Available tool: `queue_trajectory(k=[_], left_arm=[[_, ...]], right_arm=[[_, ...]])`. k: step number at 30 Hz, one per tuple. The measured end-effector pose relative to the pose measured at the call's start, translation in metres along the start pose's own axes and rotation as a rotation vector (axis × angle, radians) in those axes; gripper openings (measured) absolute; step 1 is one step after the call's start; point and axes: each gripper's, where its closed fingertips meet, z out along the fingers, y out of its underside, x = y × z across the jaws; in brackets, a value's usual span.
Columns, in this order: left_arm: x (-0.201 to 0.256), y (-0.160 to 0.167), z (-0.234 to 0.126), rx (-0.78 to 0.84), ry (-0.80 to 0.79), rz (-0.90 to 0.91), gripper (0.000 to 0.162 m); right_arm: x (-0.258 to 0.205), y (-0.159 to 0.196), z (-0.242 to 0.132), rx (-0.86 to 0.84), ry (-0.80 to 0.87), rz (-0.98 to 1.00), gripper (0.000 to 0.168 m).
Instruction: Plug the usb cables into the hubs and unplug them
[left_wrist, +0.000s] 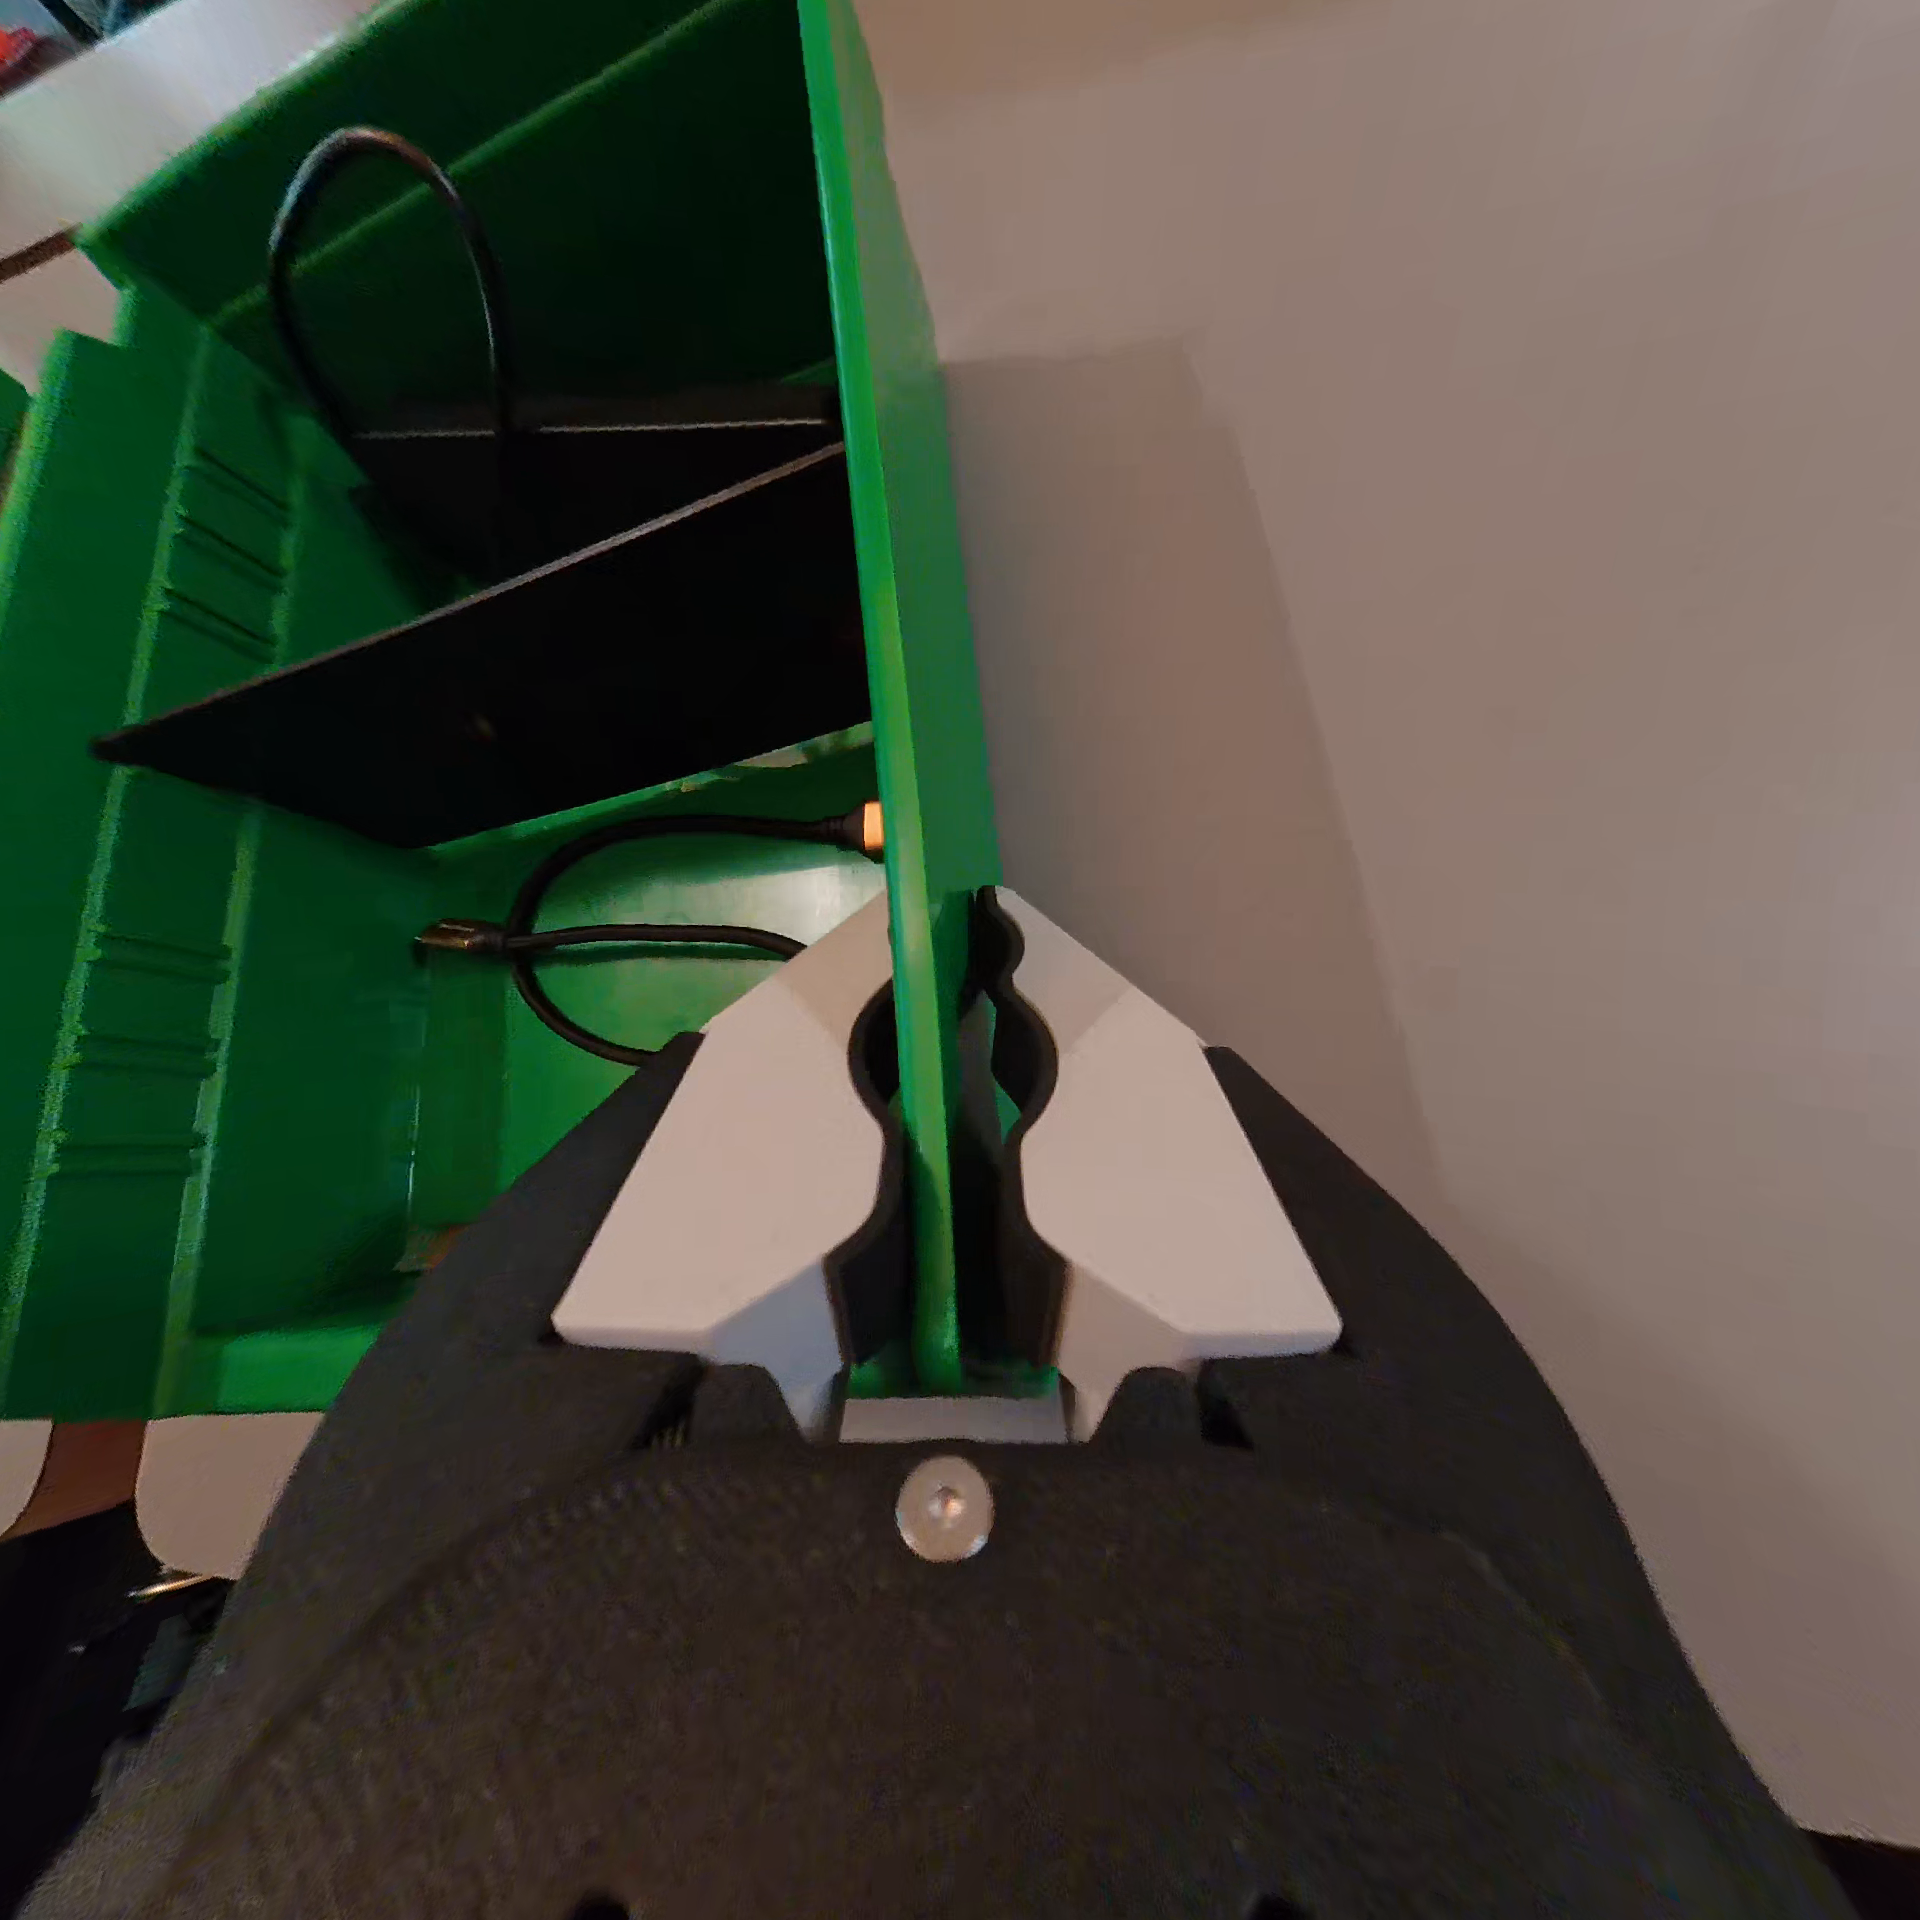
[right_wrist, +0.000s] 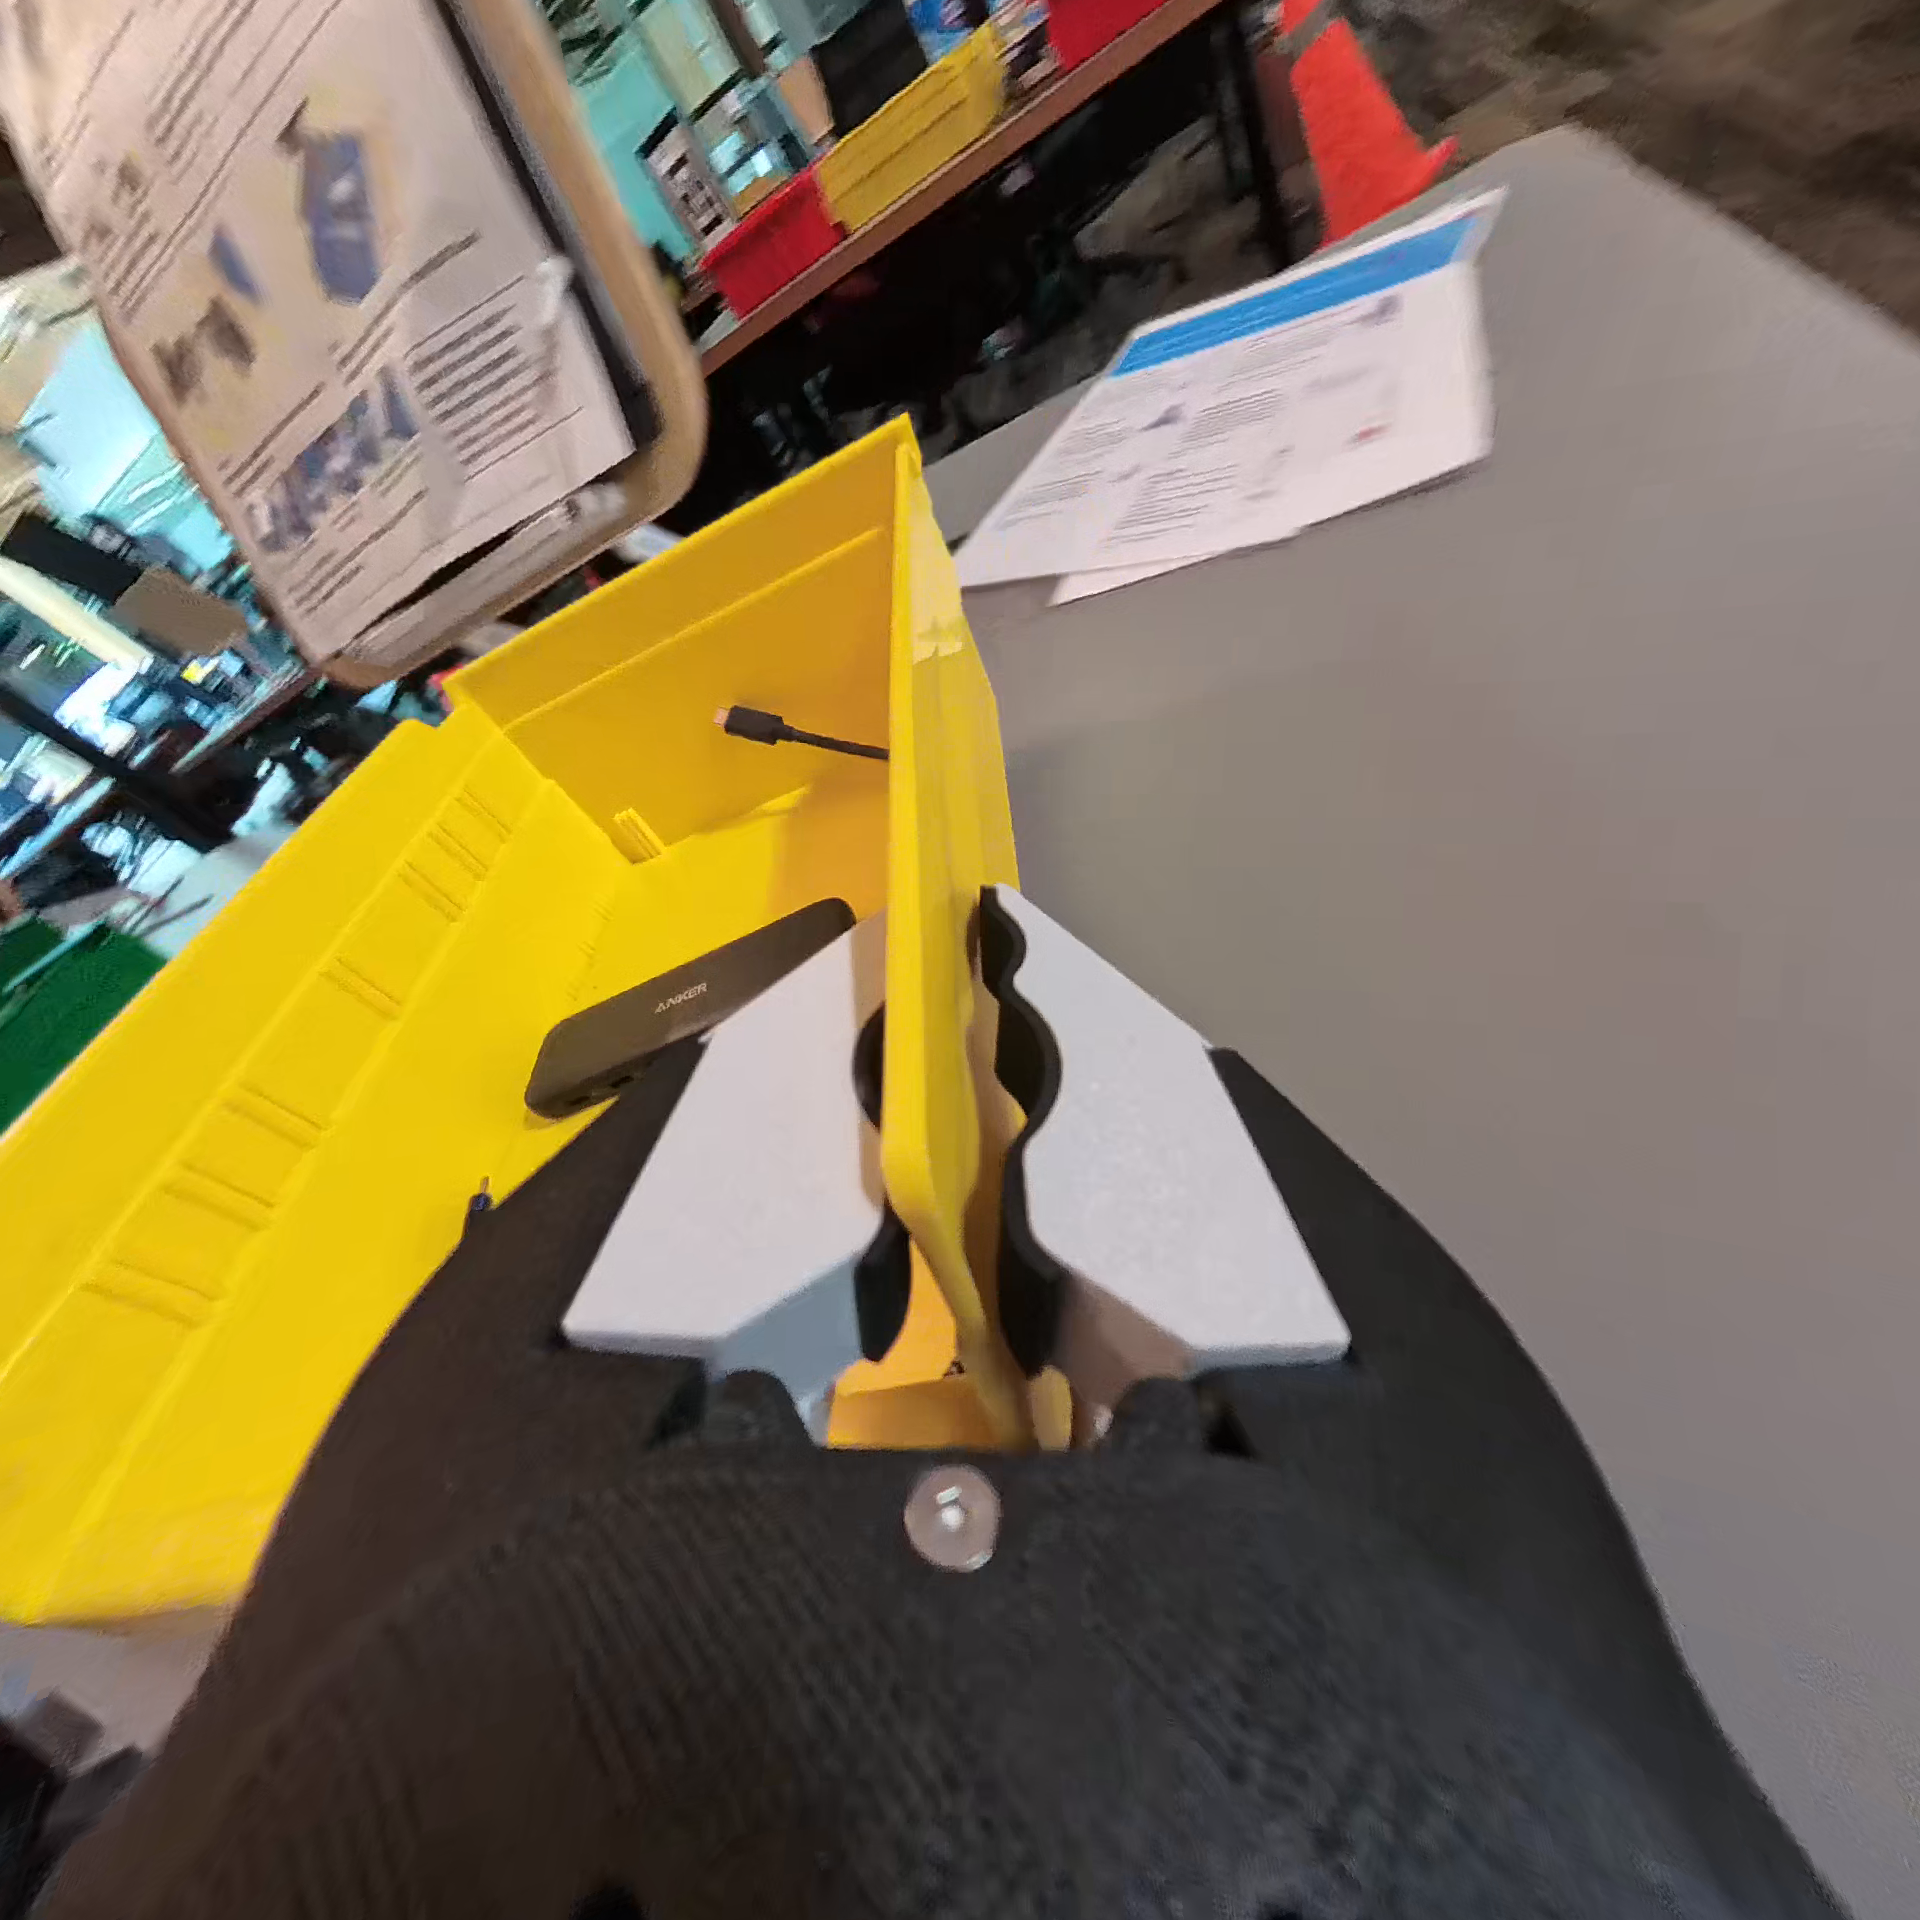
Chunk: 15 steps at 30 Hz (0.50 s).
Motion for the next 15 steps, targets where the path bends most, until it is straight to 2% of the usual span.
queue_trajectory(k=[5, 9, 15], left_arm=[[-0.013, -0.02, -0.027, 0.081, 0.014, -0.105, 0.005], [-0.031, -0.03, -0.052, 0.126, -0.054, -0.091, 0.005], [-0.055, -0.053, -0.099, 0.221, -0.145, -0.106, 0.005]], right_arm=[[-0.114, 0.045, 0.052, -0.1, -0.181, -0.147, 0.007], [-0.201, 0.087, 0.098, -0.14, -0.28, -0.259, 0.007], [-0.309, 0.152, 0.164, -0.166, -0.322, -0.144, 0.008]])
